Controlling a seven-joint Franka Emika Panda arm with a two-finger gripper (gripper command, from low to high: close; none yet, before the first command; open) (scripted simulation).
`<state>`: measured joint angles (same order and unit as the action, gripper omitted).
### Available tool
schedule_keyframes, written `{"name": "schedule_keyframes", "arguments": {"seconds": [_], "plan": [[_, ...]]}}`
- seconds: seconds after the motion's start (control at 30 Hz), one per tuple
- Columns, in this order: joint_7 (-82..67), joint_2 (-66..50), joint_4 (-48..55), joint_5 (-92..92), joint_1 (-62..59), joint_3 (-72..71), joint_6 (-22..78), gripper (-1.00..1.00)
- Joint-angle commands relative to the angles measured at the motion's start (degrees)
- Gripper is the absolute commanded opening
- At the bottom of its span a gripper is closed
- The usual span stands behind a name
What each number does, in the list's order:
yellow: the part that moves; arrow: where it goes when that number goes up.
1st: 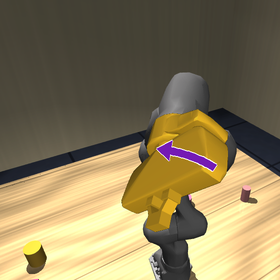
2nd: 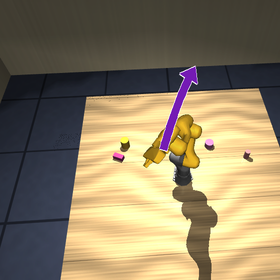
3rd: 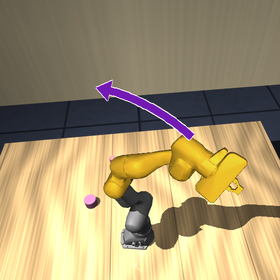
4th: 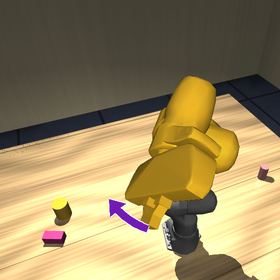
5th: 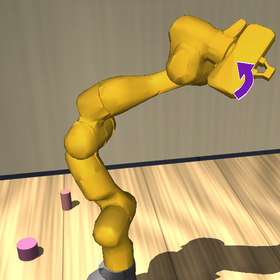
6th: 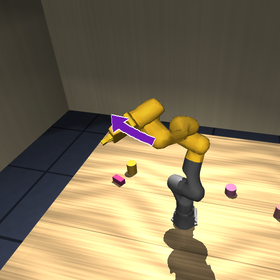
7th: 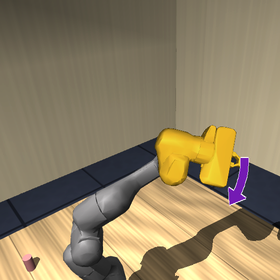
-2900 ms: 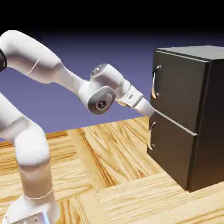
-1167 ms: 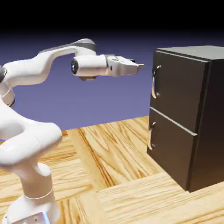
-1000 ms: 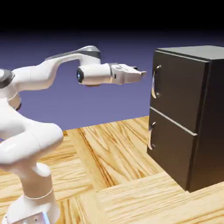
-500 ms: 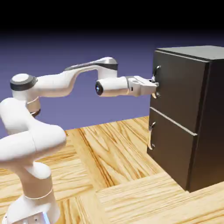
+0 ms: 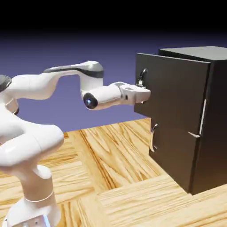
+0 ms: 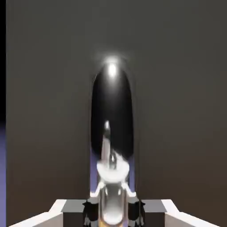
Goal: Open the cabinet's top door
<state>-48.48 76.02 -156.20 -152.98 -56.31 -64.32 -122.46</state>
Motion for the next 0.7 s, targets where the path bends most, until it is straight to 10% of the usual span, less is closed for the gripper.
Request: {"name": "schedule_keyframes", "arguments": {"seconds": [0.0,0.67], "plan": [[-0.42,-0.14,-1.48,0.99,0.45,1.22,2.43,-1.00],[-14.47,-12.86,-11.28,33.53,-14.14,25.55,52.28,-1.00]]}}
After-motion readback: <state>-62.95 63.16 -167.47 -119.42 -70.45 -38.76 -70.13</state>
